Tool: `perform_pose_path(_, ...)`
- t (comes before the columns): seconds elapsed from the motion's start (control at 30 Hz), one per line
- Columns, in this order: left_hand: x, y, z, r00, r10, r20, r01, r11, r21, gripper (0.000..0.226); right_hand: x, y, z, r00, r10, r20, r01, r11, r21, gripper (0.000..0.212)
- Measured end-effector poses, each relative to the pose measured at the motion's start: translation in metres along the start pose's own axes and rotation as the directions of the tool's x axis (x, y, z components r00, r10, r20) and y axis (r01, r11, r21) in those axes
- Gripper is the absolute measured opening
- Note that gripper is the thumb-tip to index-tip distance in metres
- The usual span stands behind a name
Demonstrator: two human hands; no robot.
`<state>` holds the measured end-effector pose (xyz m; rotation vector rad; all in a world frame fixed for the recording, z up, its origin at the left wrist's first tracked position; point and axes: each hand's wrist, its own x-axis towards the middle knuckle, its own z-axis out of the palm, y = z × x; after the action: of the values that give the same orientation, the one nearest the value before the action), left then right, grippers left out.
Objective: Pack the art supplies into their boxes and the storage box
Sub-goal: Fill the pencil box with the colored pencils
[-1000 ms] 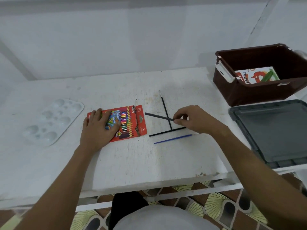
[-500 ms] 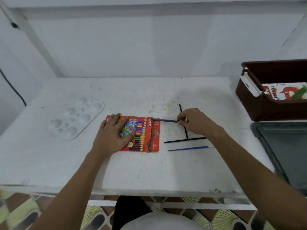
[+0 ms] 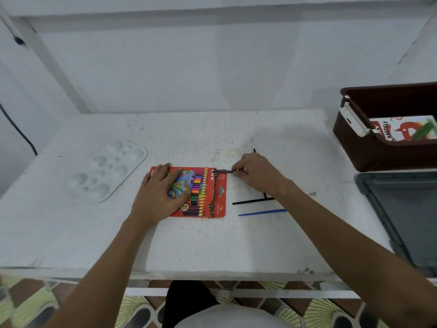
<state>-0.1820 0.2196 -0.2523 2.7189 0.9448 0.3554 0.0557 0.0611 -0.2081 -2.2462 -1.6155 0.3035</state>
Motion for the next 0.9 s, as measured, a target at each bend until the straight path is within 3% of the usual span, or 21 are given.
perform_pose_path(0.33, -0.002, 0.003, -0.001, 1.0, -0.015, 0.007, 0.015, 1.0, 0.003, 0.083, 0.019, -0.026, 0.018, 1.0, 0.006, 0.011, -0.006, 0.998, 0.057, 0.028)
perform_pose_path(0.53, -0.002, 0.002, -0.002, 1.0, -0.012, -0.002, 0.012, 1.0, -0.01, 0.082, 0.009, -0.018, 0.01, 0.996, 0.086, 0.018, -0.087, 0.995, 0.044, 0.036)
perform_pose_path(0.7, -0.001, 0.001, 0.0, 1.0, -0.024, -0.005, 0.024, 1.0, -0.008, 0.08, -0.003, 0.002, 0.0, 0.982, 0.185, -0.034, -0.181, 0.979, 0.09, 0.027)
perform_pose_path(0.9, -0.001, 0.0, 0.002, 1.0, -0.029, -0.002, 0.029, 1.0, -0.005, 0.08, 0.001, -0.004, 0.005, 0.982, 0.185, -0.035, -0.177, 0.97, 0.165, 0.019)
